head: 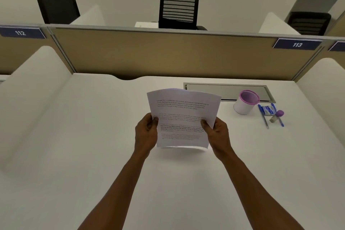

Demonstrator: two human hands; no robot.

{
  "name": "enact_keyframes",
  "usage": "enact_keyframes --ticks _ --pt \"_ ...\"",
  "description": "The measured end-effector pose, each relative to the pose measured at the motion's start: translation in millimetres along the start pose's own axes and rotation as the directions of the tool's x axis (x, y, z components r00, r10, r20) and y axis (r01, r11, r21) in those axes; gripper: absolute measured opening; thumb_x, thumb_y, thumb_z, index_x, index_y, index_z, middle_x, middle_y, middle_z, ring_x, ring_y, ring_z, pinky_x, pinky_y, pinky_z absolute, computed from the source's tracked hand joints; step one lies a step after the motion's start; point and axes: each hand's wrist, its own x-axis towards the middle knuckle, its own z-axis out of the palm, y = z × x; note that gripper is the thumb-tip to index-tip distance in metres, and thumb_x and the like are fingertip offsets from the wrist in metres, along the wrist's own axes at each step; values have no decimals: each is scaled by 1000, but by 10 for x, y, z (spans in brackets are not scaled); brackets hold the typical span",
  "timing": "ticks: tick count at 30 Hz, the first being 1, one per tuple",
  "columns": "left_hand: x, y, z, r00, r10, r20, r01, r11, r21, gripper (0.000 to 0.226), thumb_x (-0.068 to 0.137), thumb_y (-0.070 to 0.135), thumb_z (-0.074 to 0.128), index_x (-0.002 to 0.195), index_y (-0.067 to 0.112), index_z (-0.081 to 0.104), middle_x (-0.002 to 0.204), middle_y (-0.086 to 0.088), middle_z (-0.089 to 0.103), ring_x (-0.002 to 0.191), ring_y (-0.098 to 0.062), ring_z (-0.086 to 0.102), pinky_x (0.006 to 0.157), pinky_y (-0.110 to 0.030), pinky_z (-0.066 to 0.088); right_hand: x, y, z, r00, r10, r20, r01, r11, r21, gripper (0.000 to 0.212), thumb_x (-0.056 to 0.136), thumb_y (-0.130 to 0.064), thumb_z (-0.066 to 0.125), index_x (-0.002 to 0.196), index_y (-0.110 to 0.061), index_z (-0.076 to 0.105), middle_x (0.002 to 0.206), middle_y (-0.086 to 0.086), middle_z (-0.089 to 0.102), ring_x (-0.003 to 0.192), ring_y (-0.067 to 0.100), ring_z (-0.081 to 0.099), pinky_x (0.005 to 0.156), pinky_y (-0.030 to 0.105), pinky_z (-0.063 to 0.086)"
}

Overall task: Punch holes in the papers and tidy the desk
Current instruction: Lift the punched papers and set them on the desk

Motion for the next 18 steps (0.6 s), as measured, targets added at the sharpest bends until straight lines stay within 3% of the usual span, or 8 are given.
enact_keyframes --ticks 6,9,14,18 --pt "-175 -19 70 1000 -8 25 8 1000 -2 22 103 29 49 102 45 64 99 16 73 95 -5 70 74 -14 56 -137 112 57 999 38 -35 -36 998 52 29 92 -7 63 107 -31 70 105 -1 73 99 21 68 82 32 58" --pt "-206 -45 91 1000 -18 12 18 1000 -19 20 103 30 49 114 34 65 102 12 73 97 -11 70 79 -21 59 -155 126 44 998 27 -51 -24 998 52 27 91 -10 62 108 -29 69 104 -2 73 98 19 68 82 32 58" --pt "-205 -9 62 1000 -19 20 19 1000 6 22 104 29 46 105 38 66 98 16 73 93 -7 70 72 -17 56 -171 109 74 998 36 -46 -35 999 21 27 93 -12 62 105 -35 69 102 -6 73 97 16 68 81 31 58" --pt "-209 30 36 1000 -14 4 14 1000 -9 23 105 30 46 103 42 66 98 17 73 94 -4 69 69 -13 54 -157 87 63 999 16 -36 -16 1000 9 22 91 -17 62 109 -30 68 104 -5 73 97 17 69 80 30 59"
